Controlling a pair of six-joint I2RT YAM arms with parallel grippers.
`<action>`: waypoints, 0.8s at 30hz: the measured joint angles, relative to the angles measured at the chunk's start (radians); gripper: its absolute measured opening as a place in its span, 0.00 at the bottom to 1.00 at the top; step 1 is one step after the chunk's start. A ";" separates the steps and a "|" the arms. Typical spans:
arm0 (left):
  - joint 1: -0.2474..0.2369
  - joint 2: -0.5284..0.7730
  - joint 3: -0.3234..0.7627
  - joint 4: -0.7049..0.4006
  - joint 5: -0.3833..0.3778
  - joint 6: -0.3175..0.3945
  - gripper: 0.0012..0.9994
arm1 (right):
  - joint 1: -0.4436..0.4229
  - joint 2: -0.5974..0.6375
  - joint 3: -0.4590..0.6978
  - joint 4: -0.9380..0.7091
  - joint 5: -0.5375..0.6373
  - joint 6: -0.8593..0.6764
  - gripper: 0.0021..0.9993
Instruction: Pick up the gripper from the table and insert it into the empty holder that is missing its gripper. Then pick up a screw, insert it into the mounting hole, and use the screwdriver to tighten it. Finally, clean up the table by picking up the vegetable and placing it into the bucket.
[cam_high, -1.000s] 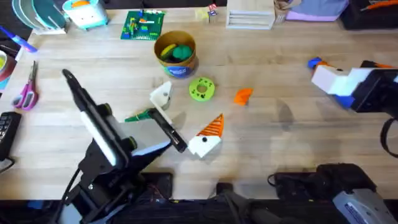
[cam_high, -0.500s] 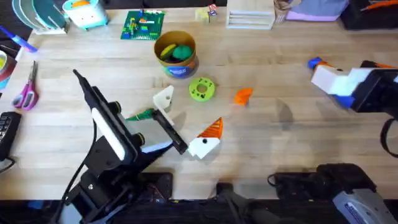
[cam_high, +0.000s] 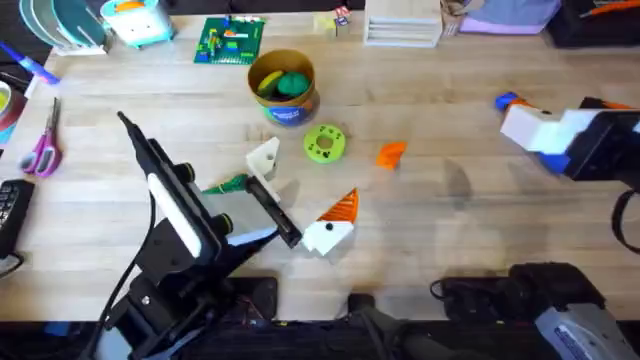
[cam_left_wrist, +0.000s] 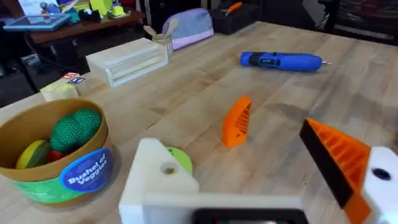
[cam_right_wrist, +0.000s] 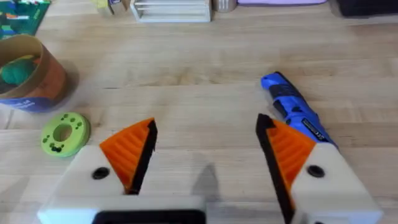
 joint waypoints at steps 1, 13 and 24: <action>0.000 0.000 0.000 0.000 0.000 0.000 0.99 | 0.000 0.000 0.000 0.000 0.000 0.000 0.99; 0.000 0.000 0.000 0.000 0.000 0.000 0.99 | 0.000 0.002 0.000 0.032 -0.079 0.045 0.99; 0.000 0.000 0.000 0.000 0.000 0.000 0.99 | 0.183 0.324 0.024 -0.031 -0.234 -0.147 0.99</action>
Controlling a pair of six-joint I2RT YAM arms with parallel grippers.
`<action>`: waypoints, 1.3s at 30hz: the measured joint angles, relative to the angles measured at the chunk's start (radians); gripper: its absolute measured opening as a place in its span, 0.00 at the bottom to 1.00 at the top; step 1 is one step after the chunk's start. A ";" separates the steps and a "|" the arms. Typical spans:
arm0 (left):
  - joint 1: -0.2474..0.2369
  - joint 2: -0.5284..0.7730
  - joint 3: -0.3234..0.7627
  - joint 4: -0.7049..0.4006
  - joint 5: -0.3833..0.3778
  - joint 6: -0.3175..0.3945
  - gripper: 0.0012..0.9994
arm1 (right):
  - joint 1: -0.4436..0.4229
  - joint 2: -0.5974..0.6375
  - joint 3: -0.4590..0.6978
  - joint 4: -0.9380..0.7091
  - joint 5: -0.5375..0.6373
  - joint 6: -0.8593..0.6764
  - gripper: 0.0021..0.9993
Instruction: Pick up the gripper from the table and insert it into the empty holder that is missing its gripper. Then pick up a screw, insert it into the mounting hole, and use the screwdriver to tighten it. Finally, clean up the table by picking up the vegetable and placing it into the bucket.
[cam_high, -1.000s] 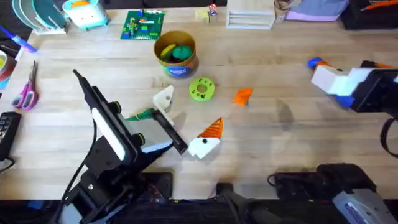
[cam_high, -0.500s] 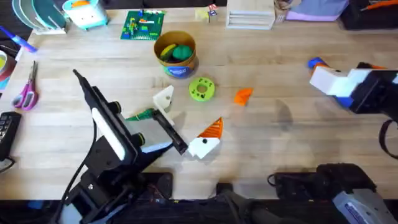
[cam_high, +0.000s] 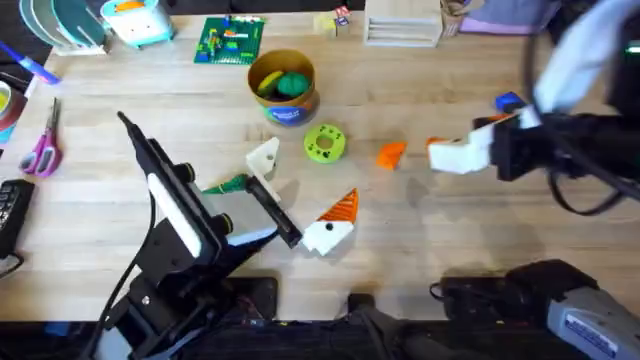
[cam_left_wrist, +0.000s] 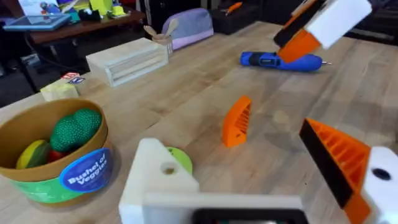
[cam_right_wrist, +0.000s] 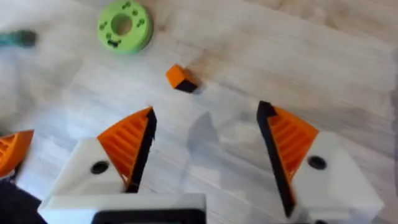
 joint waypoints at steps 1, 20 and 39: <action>0.000 0.000 0.000 0.000 0.000 0.000 0.99 | 0.037 0.042 0.008 -0.007 0.008 -0.013 0.99; 0.000 0.000 0.000 0.000 0.000 0.000 0.99 | 0.334 0.460 0.031 0.124 0.153 -0.404 0.99; 0.000 0.000 0.000 0.000 0.000 0.000 0.99 | 0.275 0.478 0.033 0.192 0.157 -0.399 0.54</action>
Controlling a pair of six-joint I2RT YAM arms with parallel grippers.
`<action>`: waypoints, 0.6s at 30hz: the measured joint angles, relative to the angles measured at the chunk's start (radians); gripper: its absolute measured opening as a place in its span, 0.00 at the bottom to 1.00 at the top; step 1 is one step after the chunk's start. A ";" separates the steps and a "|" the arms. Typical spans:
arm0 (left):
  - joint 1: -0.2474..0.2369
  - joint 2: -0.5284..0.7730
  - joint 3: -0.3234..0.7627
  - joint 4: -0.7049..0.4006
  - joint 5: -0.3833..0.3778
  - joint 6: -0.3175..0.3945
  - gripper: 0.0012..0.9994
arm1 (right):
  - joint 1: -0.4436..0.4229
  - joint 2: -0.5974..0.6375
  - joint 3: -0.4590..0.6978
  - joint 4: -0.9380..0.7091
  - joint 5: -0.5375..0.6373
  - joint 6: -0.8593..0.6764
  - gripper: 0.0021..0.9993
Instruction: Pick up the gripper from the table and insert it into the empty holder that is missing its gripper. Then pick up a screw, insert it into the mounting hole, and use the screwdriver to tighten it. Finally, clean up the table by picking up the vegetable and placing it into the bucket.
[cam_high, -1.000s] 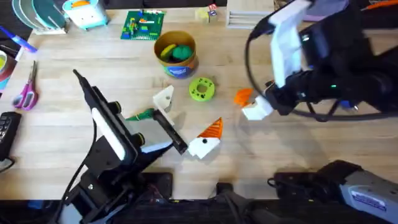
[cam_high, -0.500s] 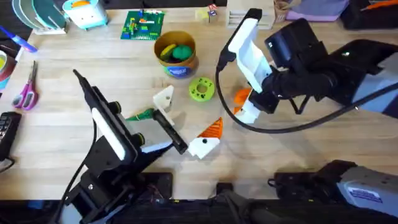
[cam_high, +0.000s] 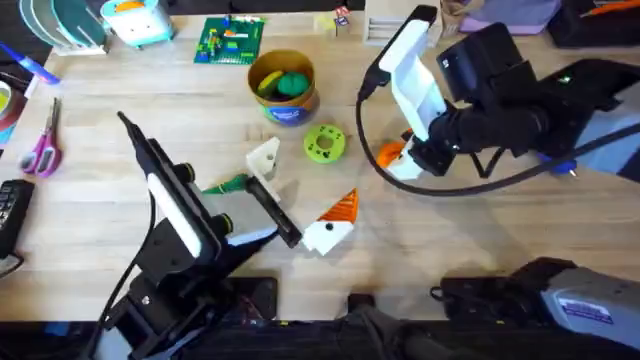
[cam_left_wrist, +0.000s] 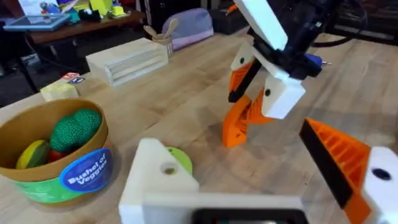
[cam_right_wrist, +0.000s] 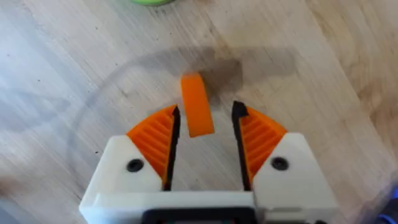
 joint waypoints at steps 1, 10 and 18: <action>0.000 0.000 0.000 0.000 0.000 0.000 0.99 | -0.001 0.000 0.000 0.002 0.000 0.001 0.52; 0.000 0.000 0.000 0.000 0.000 0.000 0.99 | -0.002 0.009 0.001 0.005 -0.066 0.011 0.50; 0.000 0.000 0.000 0.000 0.000 0.000 0.99 | -0.003 0.060 0.002 0.012 -0.080 0.018 0.16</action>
